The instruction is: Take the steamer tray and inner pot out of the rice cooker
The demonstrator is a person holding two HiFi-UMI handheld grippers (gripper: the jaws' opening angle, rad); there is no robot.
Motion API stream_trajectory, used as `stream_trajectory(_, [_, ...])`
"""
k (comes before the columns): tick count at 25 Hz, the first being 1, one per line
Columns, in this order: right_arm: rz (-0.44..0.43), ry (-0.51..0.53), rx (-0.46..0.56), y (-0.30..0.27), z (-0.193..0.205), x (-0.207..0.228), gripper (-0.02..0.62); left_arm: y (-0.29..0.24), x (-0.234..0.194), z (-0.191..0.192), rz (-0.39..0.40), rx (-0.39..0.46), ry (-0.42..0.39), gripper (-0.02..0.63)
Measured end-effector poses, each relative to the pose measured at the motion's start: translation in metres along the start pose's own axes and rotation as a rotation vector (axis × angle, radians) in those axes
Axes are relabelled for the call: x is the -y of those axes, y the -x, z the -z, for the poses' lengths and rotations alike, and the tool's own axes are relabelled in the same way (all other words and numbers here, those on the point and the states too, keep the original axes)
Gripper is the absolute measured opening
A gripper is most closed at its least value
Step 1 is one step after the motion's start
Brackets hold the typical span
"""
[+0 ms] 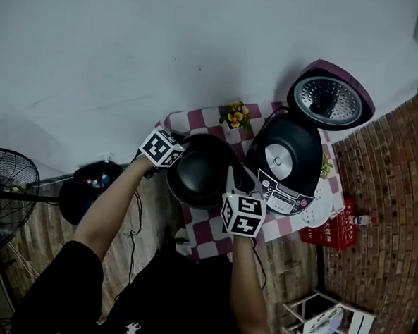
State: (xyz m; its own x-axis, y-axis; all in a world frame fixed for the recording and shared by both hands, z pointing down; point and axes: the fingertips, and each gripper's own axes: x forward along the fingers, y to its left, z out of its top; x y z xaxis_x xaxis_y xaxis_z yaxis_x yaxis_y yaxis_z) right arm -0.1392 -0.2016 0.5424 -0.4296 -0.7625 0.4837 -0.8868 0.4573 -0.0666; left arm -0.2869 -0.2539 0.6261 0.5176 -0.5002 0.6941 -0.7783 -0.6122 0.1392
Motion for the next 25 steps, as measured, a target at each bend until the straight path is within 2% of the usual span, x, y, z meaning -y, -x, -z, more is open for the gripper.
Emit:
stream_trajectory(6, [-0.047, -0.088, -0.025, 0.000, 0.010, -0.002, 0.074, -0.020, 0.004, -0.017, 0.055, -0.038, -0.049, 0.018])
stream_trajectory(8, [-0.068, -0.140, -0.029, 0.000, 0.011, -0.003, 0.045, -0.029, 0.004, -0.022, 0.079, -0.054, -0.055, 0.018])
stream_trajectory(13, [-0.102, -0.189, -0.037, 0.005, 0.015, -0.004, 0.002, -0.047, 0.002, -0.026, 0.150, -0.090, -0.016, 0.023])
stream_trajectory(20, [-0.117, -0.224, -0.066, 0.014, 0.027, 0.003, 0.002, -0.050, 0.003, -0.026, 0.216, -0.123, 0.022, 0.044])
stream_trajectory(25, [-0.143, -0.212, -0.056, 0.023, 0.024, 0.007, 0.002, -0.041, 0.004, -0.020, 0.207, -0.106, 0.044, 0.165])
